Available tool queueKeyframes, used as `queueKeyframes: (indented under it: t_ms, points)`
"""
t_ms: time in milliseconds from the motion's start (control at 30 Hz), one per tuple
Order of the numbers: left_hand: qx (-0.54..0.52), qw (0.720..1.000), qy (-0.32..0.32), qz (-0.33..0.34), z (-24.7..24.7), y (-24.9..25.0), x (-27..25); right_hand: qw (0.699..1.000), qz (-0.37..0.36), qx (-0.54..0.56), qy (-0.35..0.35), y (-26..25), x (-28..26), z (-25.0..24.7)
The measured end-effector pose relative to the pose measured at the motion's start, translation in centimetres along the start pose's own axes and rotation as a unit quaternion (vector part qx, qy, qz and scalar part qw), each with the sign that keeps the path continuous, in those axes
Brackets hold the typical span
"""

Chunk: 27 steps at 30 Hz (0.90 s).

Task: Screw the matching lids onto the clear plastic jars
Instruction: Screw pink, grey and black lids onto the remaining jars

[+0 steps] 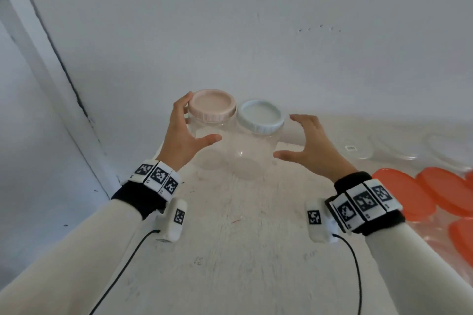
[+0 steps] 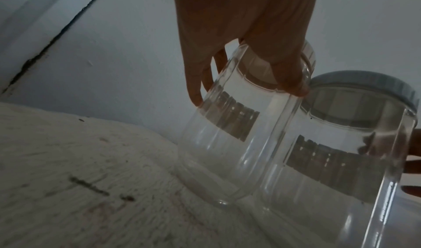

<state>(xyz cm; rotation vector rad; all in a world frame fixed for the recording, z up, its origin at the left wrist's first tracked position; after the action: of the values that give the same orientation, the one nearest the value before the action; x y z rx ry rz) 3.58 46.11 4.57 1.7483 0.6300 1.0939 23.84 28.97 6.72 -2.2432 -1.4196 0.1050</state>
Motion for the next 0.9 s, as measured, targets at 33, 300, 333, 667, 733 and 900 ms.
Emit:
queueKeyframes:
  t_ms: [33, 300, 333, 667, 733, 900]
  points:
    - [0.001, 1.000, -0.001, 0.001, 0.0, 0.0, 0.0, 0.999, 0.003, -0.030, 0.015, 0.9, -0.3, -1.1]
    - [0.001, 1.000, -0.003, 0.013, 0.1, 0.1, -0.1, 0.962, 0.138, -0.234, -0.034, 8.5, -1.2, -3.8]
    - [0.002, 1.000, -0.003, 0.015, 0.1, 0.1, -0.1, 0.958, 0.148, -0.241, -0.050, 9.0, -1.3, -3.6]
    - [0.013, 0.999, -0.024, 0.023, 0.3, 0.5, -0.2, 0.938, 0.195, -0.270, -0.099, 9.5, -1.3, -3.5]
    - [0.009, 0.999, -0.041, 0.019, 0.5, 0.6, -0.2, 0.947, 0.187, -0.252, -0.075, 9.1, -1.3, -4.0]
    - [0.032, 0.999, -0.024, 0.010, 0.2, 1.7, -1.1, 0.964, 0.148, -0.218, -0.039, 7.9, -2.1, -4.6]
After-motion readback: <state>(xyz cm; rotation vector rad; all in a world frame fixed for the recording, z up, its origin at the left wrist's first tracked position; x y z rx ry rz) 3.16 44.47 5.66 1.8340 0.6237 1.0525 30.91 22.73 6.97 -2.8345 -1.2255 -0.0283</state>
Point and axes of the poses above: each hand's wrist, its own x-axis towards the middle knuckle, its own z-axis out of the palm, y = z × x, the point moved 9 cm from there along x, towards the middle knuckle, and after that the axes turned 9 degrees about -x, right-handed, at the moved point
